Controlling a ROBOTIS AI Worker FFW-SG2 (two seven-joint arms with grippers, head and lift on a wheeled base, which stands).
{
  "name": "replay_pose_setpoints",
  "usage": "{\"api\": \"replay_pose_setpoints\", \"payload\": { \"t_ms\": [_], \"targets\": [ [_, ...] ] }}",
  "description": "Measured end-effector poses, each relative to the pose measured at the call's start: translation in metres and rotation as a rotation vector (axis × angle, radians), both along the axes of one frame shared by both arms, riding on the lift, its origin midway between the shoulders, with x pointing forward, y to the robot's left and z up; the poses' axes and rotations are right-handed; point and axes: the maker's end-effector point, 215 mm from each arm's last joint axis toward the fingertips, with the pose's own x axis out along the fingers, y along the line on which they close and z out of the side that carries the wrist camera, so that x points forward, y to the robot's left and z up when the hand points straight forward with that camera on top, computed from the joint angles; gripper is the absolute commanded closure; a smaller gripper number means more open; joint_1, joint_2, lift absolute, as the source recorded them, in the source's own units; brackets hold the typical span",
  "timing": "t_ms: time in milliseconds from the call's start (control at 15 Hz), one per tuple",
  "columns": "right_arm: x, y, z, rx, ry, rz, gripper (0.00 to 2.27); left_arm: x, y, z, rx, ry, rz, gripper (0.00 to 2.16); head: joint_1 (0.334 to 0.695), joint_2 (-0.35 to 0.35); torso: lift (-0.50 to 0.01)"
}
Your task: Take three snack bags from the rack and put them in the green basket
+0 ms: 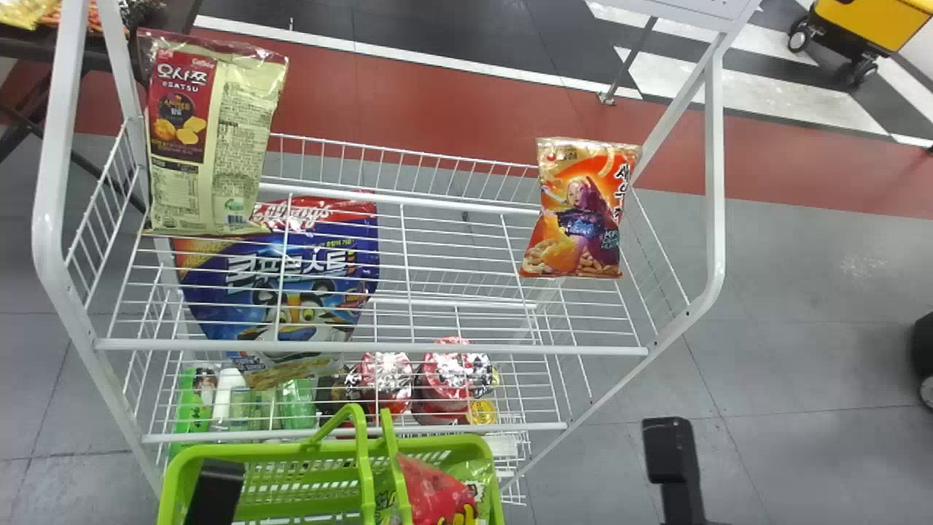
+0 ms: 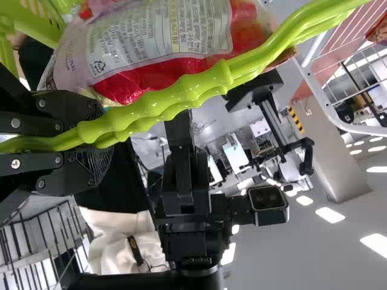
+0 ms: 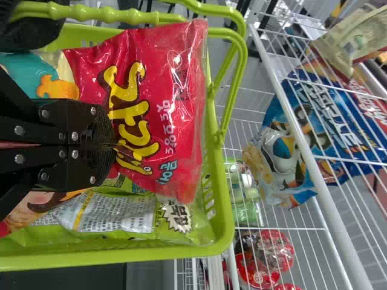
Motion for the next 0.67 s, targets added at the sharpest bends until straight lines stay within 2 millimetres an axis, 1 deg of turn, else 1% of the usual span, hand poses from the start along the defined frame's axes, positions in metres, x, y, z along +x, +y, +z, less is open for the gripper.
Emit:
{"api": "replay_pose_setpoints", "payload": {
  "t_ms": [133, 200, 333, 400, 467, 533, 600, 667],
  "targets": [
    [0.025, 0.004, -0.003, -0.062, -0.092, -0.010, 2.14, -0.003, -0.001, 0.000, 0.004, -0.001, -0.002, 1.80, 0.695, -0.350, -0.007],
    [0.033, 0.010, -0.005, -0.081, -0.122, -0.006, 2.14, -0.003, -0.001, 0.000, 0.004, -0.001, -0.003, 1.80, 0.695, -0.350, -0.007],
    [0.037, 0.021, -0.021, -0.120, -0.118, 0.017, 2.14, -0.004, -0.001, 0.000, 0.003, -0.002, -0.003, 1.80, 0.695, -0.350, -0.007],
    [0.032, 0.027, -0.033, -0.132, -0.083, 0.040, 2.13, -0.005, -0.002, 0.001, 0.002, -0.003, -0.004, 1.80, 0.695, -0.350, -0.007],
    [0.020, 0.035, -0.042, -0.120, -0.026, 0.075, 2.12, -0.005, -0.002, 0.001, 0.001, -0.003, -0.005, 1.80, 0.695, -0.350, -0.007],
    [0.008, 0.044, -0.046, -0.096, 0.016, 0.107, 2.12, -0.005, -0.002, 0.001, 0.001, -0.003, -0.005, 1.80, 0.695, -0.350, -0.007],
    [-0.007, 0.054, -0.046, -0.061, 0.049, 0.139, 2.10, -0.004, -0.002, 0.001, 0.001, -0.004, -0.005, 1.80, 0.695, -0.350, -0.007],
    [-0.019, 0.062, -0.042, -0.036, 0.067, 0.163, 1.80, -0.004, -0.002, 0.001, 0.002, -0.004, -0.005, 1.80, 0.695, -0.350, -0.007]
  ]
}}
